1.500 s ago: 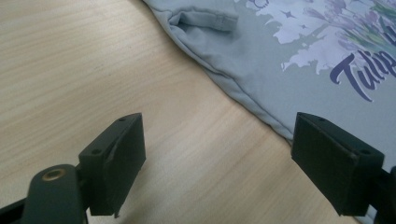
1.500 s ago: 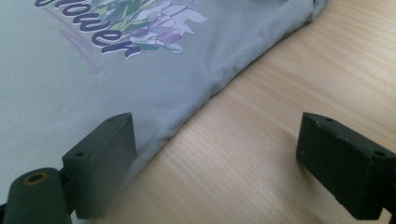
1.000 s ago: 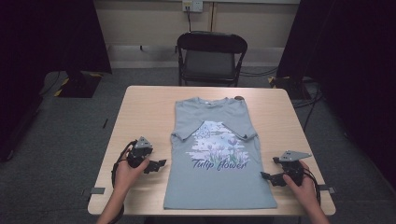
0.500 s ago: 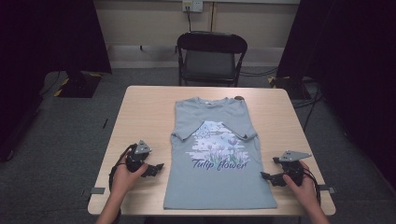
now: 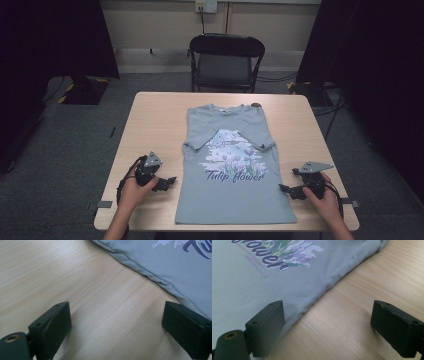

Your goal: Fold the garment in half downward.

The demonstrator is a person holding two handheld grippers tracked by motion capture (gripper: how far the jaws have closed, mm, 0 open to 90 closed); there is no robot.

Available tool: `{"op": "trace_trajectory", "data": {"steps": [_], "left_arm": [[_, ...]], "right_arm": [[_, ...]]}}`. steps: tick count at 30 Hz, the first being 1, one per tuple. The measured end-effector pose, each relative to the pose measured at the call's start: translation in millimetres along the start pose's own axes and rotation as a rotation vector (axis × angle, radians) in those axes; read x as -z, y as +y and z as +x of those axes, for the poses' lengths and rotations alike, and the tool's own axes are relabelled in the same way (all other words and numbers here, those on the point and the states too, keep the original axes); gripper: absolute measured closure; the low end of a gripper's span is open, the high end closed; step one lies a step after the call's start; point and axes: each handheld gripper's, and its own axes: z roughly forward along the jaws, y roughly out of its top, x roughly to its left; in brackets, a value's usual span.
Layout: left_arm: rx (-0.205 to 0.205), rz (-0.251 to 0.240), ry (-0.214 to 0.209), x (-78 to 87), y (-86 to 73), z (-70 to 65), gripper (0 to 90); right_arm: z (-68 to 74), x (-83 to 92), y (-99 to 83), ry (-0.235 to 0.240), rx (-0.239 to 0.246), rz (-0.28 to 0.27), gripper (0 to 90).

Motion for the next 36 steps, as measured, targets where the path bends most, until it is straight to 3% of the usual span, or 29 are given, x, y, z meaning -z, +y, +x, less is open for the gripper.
{"op": "trace_trajectory", "data": {"steps": [7,11,12,14,17,21,24,28,36], "left_arm": [[-0.001,0.021,-0.001,-2.0,3.0,-1.5,4.6],[0.034,0.01,-0.006,-3.0,6.1,-0.8,9.7],[0.066,0.002,-0.007,-3.4,9.6,0.1,13.6],[0.086,-0.005,0.005,-4.4,15.0,0.8,14.8],[0.09,-0.017,-0.003,-5.1,24.6,2.5,14.9],[0.103,-0.031,-0.002,-8.1,38.6,5.1,14.9],[0.084,-0.027,0.001,-11.9,48.3,7.8,14.9],[0.093,-0.038,-0.007,-17.2,59.5,11.5,15.1],[0.088,-0.038,0.022,-24.1,81.4,23.1,15.3]], "right_arm": [[0.7,0.0,0.3,-0.007,-0.006,-0.001,10.7],[-1.0,0.5,3.1,-0.009,-0.003,0.005,10.5],[-1.4,0.8,5.0,-0.015,-0.001,-0.001,10.5],[-3.3,1.3,10.2,-0.027,0.007,-0.005,10.5],[-9.1,1.1,20.8,-0.011,-0.023,-0.036,10.6],[-19.0,-3.2,35.8,-0.038,-0.047,-0.047,11.3],[-24.5,-8.5,45.5,-0.048,-0.055,-0.05,11.9],[-27.3,-14.1,53.3,-0.048,-0.066,-0.064,13.4],[-40.5,-27.6,69.9,-0.056,-0.093,-0.079,15.9]]}}
